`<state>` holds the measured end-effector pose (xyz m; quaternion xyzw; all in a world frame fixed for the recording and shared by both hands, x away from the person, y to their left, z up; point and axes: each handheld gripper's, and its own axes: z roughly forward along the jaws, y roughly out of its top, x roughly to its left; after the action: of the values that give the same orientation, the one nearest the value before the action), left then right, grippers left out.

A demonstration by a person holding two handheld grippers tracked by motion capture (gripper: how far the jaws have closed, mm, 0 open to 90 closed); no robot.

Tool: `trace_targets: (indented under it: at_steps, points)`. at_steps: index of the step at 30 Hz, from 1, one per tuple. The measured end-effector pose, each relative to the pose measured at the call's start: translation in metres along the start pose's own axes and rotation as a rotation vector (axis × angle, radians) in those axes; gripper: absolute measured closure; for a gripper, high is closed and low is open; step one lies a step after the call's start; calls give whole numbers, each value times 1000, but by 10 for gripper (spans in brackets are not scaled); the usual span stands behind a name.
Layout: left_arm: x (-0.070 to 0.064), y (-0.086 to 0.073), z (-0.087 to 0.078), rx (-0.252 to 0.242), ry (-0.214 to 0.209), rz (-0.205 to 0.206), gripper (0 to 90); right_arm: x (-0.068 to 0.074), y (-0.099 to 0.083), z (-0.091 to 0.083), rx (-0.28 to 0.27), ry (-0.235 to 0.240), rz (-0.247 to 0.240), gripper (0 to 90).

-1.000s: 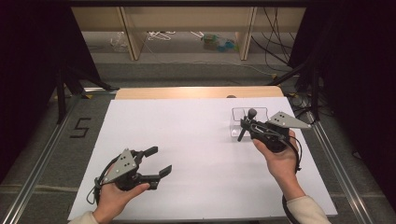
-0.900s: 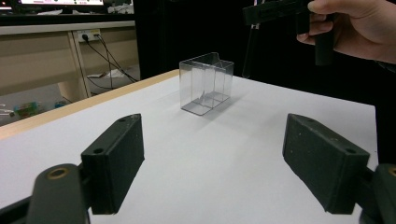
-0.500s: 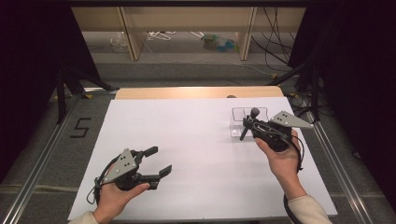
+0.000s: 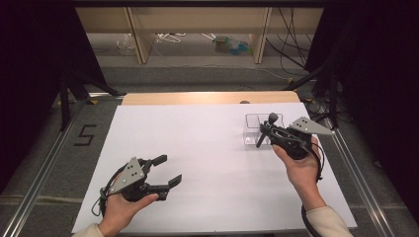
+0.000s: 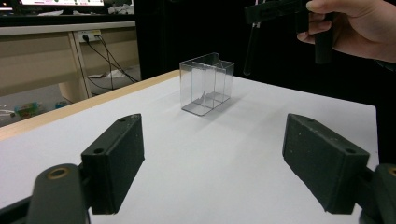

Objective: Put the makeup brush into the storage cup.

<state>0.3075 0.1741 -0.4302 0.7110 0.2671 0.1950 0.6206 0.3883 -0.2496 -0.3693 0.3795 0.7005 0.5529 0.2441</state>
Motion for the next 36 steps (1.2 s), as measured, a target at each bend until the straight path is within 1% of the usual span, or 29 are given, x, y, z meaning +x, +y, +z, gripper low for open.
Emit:
trace_targets:
  at_steps: [1, 3, 4, 5, 6, 7, 9, 10, 12, 13, 14, 16, 17, 18, 21, 23, 26, 28, 30, 32, 35, 36]
  points:
    - [0, 0, 0, 0, 1, -3, 205, 0, 0, 0, -9, -1, 7, 778]
    - [0, 0, 0, 0, 0, 0, 205, -2, 0, 0, -10, -8, 4, 778]
    - [0, 0, 0, -1, 0, -1, 205, -2, 0, -2, 7, -9, 3, 778]
    - [0, 0, 0, 0, 0, 0, 205, -3, 0, -1, -6, -9, 3, 778]
    - [0, 0, 0, 1, 0, 1, 205, -3, -1, -1, -4, -10, 10, 778]
    - [0, 0, 0, 1, 0, 3, 205, -4, -1, -1, -9, -15, 0, 778]
    - [0, 0, 0, 0, 1, -1, 205, -6, -1, -1, -11, -12, 1, 778]
    - [0, 0, 0, 0, 1, -1, 205, -6, -1, -2, -8, -11, 11, 778]
    - [0, 0, 0, 1, 0, 1, 205, -6, -1, -2, -16, -21, 11, 777]
    - [0, 0, 0, 2, 1, 0, 205, -7, -1, -2, -19, -17, 13, 778]
    - [0, 0, 0, 1, 1, 0, 205, -7, -1, -3, 1, -26, 9, 778]
    - [1, 0, 0, 1, -2, 14, 205, -7, -1, -3, 2, -25, 9, 777]
    - [0, 0, 0, 0, 0, 2, 205, -7, -1, -3, 1, -27, 9, 778]
    - [0, 0, 0, 1, 1, -1, 205, -8, -1, -3, 2, -27, 9, 777]
    - [0, 0, 0, 1, 1, 1, 205, -8, -1, -3, 3, -24, 17, 778]
    - [0, 0, 0, 2, 1, 2, 205, -8, -1, -3, -5, -25, 18, 777]
    - [0, 0, 0, 1, 1, 1, 205, -9, -2, -3, -7, -29, 12, 778]
    - [0, 0, 0, 1, -1, 8, 205, -10, -2, -4, -3, -32, 11, 778]
    - [0, 0, 0, 2, 1, 1, 205, -10, -2, -4, -6, -32, 11, 777]
    - [1, 0, 0, 3, -3, 15, 205, -10, -2, -4, -9, -32, 12, 778]
    - [1, 0, 0, 0, -2, 14, 205, -10, -2, -4, -6, -32, 23, 778]
    - [0, 0, 0, 0, 0, 4, 205, -11, -2, -4, -11, -35, 23, 778]
